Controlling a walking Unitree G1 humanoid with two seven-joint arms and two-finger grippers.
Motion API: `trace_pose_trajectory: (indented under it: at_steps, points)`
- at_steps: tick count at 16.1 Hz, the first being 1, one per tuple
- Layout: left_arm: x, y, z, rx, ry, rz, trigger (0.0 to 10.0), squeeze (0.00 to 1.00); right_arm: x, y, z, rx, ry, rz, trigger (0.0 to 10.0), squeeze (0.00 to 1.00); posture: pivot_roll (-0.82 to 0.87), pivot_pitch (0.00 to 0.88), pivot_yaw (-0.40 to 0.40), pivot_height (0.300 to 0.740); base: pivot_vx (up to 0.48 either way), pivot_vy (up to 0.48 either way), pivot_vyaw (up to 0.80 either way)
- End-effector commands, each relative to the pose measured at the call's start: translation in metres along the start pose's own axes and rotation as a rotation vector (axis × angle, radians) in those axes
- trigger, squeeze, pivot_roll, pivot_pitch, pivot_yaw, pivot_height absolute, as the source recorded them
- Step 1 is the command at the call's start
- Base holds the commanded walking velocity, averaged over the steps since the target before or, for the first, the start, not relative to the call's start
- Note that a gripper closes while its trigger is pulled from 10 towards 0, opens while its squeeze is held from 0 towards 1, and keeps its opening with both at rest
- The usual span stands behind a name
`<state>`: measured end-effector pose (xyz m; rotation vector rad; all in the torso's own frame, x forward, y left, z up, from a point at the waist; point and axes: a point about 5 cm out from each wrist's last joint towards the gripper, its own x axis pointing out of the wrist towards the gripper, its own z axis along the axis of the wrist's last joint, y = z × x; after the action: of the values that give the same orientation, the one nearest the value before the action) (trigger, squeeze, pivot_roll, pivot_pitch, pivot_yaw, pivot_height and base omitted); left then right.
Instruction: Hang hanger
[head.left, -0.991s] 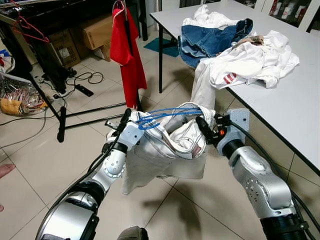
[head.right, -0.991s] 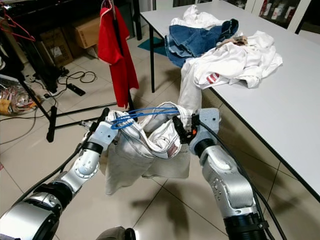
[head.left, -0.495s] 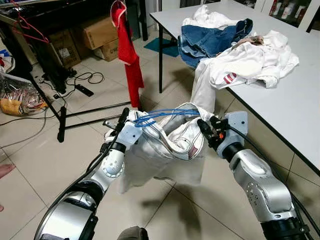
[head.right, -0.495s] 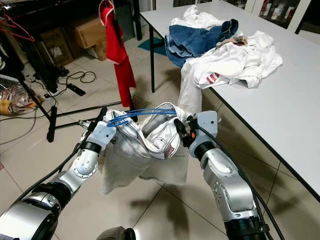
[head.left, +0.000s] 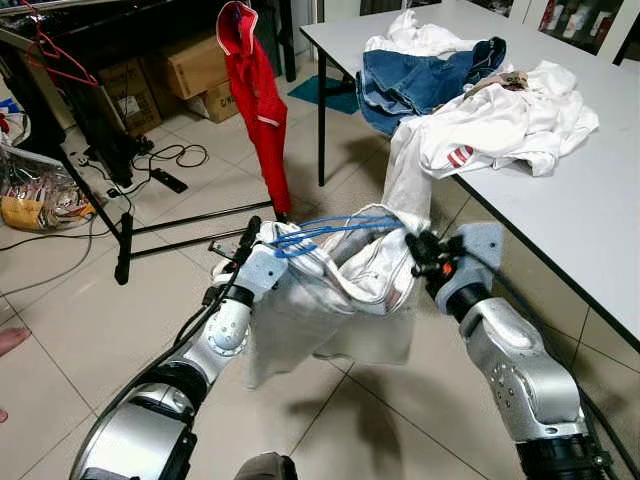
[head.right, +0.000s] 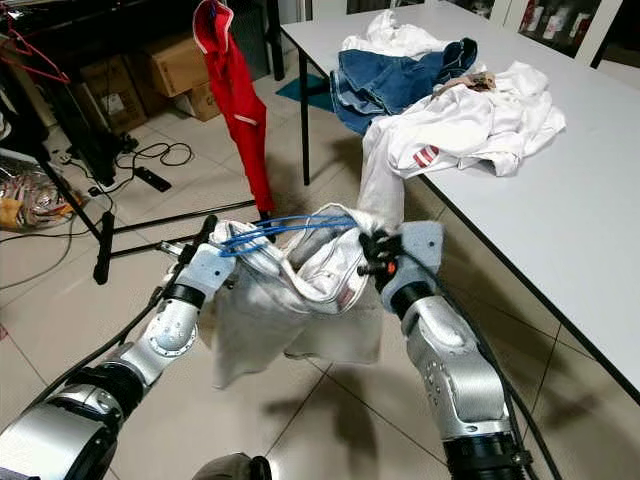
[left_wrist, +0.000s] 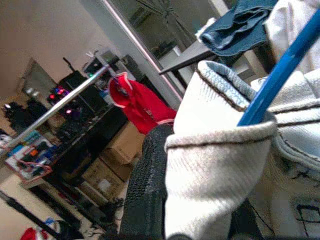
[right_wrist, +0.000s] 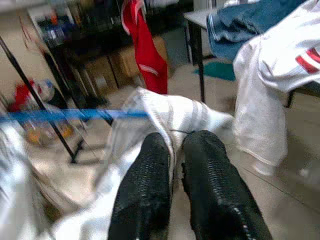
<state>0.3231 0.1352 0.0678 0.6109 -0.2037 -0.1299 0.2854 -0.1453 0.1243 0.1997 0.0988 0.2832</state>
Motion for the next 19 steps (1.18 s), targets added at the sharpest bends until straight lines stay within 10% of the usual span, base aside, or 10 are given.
trace_pose_trajectory:
  at_steps: [1,19]
  points:
    - [0.004,0.001,0.003,-0.032,-0.001,-0.007,10.0,0.0,0.002,0.003,0.016,0.018,-0.076,0.026,0.0,0.0,-0.02,0.0,0.09,0.74,0.0,0.0,0.0]
    - [-0.007,-0.03,-0.03,-0.358,0.469,-0.227,10.0,0.0,-0.017,0.047,0.054,-0.031,-0.324,0.418,0.0,0.0,-0.03,0.0,0.092,0.74,0.0,0.0,0.0]
